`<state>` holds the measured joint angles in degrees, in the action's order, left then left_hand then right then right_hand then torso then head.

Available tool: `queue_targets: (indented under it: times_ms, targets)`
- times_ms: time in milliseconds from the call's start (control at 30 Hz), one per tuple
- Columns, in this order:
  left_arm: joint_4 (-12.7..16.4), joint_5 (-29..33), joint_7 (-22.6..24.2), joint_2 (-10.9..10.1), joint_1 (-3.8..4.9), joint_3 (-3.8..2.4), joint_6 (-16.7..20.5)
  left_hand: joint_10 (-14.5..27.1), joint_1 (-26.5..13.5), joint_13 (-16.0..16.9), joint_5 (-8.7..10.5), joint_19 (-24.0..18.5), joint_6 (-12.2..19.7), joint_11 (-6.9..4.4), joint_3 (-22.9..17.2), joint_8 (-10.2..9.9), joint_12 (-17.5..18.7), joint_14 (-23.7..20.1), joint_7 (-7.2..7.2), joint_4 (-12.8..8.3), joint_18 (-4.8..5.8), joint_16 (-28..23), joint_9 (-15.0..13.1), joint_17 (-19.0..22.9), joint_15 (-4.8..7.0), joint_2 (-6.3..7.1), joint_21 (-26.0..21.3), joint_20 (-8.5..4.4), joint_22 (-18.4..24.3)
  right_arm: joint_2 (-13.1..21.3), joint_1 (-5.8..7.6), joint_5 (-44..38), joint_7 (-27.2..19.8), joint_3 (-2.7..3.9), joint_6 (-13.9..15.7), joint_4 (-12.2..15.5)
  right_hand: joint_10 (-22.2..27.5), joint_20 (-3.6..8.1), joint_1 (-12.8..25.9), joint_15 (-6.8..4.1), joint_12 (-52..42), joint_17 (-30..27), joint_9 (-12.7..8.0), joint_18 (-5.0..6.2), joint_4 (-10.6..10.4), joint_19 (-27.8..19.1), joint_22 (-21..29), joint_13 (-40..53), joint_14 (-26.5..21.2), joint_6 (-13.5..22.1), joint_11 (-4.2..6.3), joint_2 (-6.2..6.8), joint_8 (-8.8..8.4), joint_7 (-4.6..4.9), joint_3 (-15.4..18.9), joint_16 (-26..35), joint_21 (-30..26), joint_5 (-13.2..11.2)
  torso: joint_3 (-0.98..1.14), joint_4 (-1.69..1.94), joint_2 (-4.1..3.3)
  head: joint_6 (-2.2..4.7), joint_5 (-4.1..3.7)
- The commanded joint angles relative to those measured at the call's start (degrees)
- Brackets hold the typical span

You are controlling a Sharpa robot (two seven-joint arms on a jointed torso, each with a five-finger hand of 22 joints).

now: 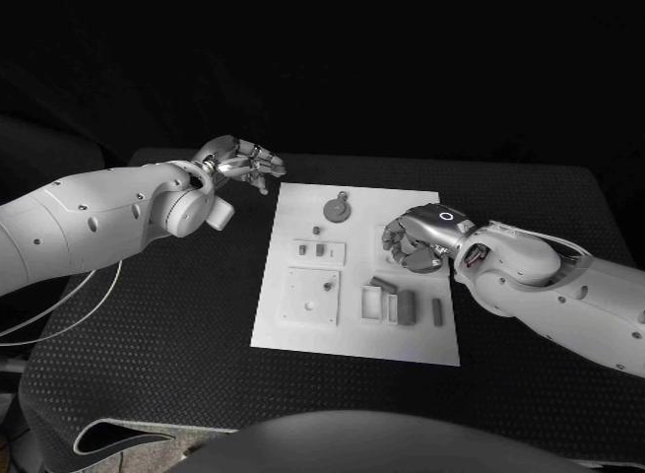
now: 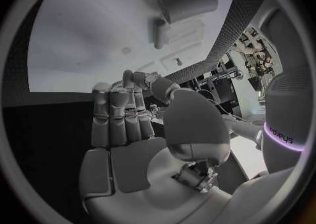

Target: Assemble the parts on the task board

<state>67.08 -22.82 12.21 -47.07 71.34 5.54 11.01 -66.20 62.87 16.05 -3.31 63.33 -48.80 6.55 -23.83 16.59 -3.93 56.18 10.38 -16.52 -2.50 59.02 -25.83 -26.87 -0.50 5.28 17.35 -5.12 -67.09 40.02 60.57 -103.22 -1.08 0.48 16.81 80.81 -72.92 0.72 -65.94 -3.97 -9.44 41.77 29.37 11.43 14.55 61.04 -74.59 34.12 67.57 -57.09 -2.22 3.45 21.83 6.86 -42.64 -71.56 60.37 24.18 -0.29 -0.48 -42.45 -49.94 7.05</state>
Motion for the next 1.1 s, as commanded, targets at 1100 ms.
queue_targets:
  times_ms: [1100]
  targets:
    - [0.31,0.07,0.19,-0.15,0.06,-0.02,-0.67,0.47,-0.23,0.08,0.37,0.26,0.33,0.12,0.39,0.00,-0.27,0.29,0.29,-0.07,-1.76,-0.17,0.09,-0.17,0.04,0.21,-0.26,-0.06,-0.14,-0.71,0.69,2.88,5.06,0.01,-10.62,0.85,1.29,0.23,6.03,0.76,1.22,0.37,-1.00,3.57,-4.54,-0.09,0.22,1.87,-0.94,7.00,-0.89,9.58,-4.16,2.42,6.67,0.62,-0.68,-0.27,0.05,-0.02,-0.03,-0.04,-0.02]
